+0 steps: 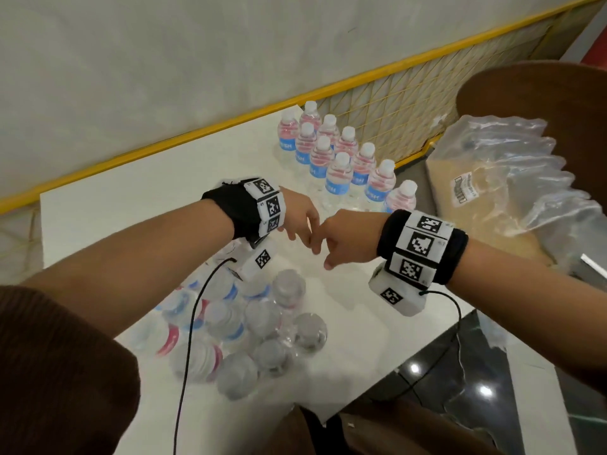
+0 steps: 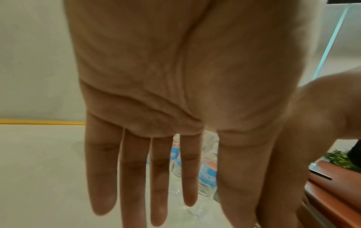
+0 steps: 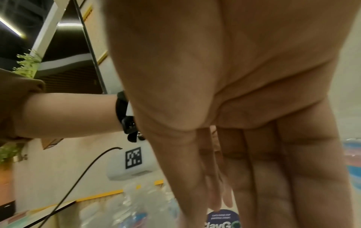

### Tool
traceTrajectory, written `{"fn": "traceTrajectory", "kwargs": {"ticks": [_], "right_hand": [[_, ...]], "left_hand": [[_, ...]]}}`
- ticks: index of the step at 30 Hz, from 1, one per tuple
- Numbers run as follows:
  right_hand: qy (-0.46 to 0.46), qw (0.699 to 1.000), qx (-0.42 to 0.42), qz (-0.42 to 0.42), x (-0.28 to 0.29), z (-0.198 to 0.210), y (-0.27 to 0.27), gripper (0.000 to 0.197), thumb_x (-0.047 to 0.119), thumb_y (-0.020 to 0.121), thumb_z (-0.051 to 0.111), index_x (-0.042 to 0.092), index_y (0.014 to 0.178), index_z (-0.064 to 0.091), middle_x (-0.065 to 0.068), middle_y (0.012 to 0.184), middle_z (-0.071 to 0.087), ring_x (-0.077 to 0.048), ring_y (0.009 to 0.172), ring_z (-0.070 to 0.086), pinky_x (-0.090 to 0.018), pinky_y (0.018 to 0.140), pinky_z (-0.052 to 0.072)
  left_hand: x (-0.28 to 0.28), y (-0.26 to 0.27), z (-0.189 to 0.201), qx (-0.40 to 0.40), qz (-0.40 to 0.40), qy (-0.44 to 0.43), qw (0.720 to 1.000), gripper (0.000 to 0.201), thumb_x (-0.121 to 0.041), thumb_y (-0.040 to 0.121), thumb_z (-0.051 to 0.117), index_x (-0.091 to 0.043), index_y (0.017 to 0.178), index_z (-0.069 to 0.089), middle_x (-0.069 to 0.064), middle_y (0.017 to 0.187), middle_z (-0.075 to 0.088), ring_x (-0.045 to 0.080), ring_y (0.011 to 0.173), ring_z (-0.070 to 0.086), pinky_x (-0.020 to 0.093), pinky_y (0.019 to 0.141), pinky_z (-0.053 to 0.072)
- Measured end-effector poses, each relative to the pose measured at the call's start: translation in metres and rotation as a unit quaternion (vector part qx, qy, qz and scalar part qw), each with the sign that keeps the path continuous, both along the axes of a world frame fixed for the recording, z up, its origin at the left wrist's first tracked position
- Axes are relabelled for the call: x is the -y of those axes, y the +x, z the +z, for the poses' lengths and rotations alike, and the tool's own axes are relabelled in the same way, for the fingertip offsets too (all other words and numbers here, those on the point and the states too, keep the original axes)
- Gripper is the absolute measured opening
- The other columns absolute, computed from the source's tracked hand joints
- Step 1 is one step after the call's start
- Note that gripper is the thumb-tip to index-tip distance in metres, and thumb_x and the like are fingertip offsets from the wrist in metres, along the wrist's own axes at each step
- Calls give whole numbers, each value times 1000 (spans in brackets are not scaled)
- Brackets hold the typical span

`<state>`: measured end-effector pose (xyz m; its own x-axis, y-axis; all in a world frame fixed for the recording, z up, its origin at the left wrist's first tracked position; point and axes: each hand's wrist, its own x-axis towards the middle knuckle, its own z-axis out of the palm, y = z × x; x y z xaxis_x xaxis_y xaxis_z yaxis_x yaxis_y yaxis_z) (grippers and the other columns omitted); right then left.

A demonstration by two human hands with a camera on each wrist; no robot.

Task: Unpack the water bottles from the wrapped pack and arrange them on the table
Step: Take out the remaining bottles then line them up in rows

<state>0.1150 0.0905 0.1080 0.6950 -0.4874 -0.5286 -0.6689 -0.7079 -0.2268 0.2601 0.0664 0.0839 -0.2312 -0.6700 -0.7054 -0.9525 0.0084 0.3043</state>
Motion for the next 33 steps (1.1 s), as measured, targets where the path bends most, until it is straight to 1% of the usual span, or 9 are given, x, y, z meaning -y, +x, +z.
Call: {"fn": "traceTrajectory", "kwargs": {"ticks": [4, 7, 10, 12, 14, 19, 26, 30, 33], "right_hand": [[8, 999, -8, 40, -37, 0, 3, 37, 35, 87, 62, 19, 121, 58, 2, 90, 52, -18, 89, 52, -24, 77, 39], [20, 998, 5, 62, -66, 0, 3, 43, 41, 87, 61, 19, 124, 56, 4, 86, 50, -18, 88, 51, -23, 77, 38], [29, 996, 8, 86, -91, -7, 3, 51, 44, 86, 61, 22, 131, 49, -2, 108, 61, -20, 95, 53, -25, 78, 38], [6, 996, 0, 94, -102, -19, 2, 50, 42, 85, 62, 22, 129, 49, -7, 114, 61, -25, 102, 57, -29, 76, 41], [-23, 996, 1, 88, -107, -29, 1, 41, 33, 86, 62, 18, 123, 50, -11, 108, 61, -31, 96, 59, -30, 68, 40], [-18, 1000, 9, 24, -93, -36, -12, 32, 18, 84, 59, 16, 115, 53, -7, 95, 53, -29, 90, 55, -30, 68, 36], [-63, 995, 0, -80, -30, -36, -48, 30, 18, 84, 61, 18, 114, 55, -10, 107, 60, -29, 100, 56, -31, 73, 40], [-89, 988, -2, -124, 9, -33, -64, 34, 17, 86, 63, 17, 119, 54, -11, 113, 58, -28, 106, 54, -30, 76, 38], [-104, 984, -9, -142, 33, -31, -68, 36, 14, 87, 62, 16, 122, 53, -12, 115, 58, -29, 109, 54, -31, 80, 40]], "left_hand": [[-35, -5, -4, 39, -63, -10, 997, 25, -44, 72, 76, -40, 93, 62, -2, 104, 72, 16, 99, 66, 35, 93, 53], [-55, -4, -6, 81, -106, 1, 991, 46, -50, 70, 77, -36, 111, 62, -5, 115, 67, 15, 106, 63, 31, 95, 49], [-65, -4, -8, 125, -155, 5, 980, 71, -47, 71, 77, -32, 135, 48, -5, 128, 55, 16, 118, 54, 29, 97, 42], [-66, -6, -9, 132, -159, -9, 978, 70, -41, 75, 75, -30, 138, 46, -3, 133, 52, 17, 121, 51, 30, 97, 41], [-64, -10, -11, 125, -158, -32, 979, 64, -35, 79, 73, -27, 137, 48, -1, 135, 52, 19, 122, 51, 30, 94, 41], [-52, -19, -16, 88, -157, -82, 980, 48, -33, 79, 71, -18, 124, 62, 4, 122, 63, 23, 110, 59, 31, 89, 47], [-11, -27, -17, 63, -125, -126, 982, 33, -31, 84, 67, -7, 107, 66, 10, 99, 66, 22, 83, 55, 28, 70, 39], [16, -38, -17, 48, -95, -160, 981, 36, -32, 86, 64, -3, 107, 64, 14, 100, 64, 25, 85, 53, 28, 71, 38], [33, -49, -18, 43, -77, -202, 975, 37, -35, 87, 63, -2, 105, 63, 10, 89, 54, 27, 85, 52, 29, 69, 36]]}}
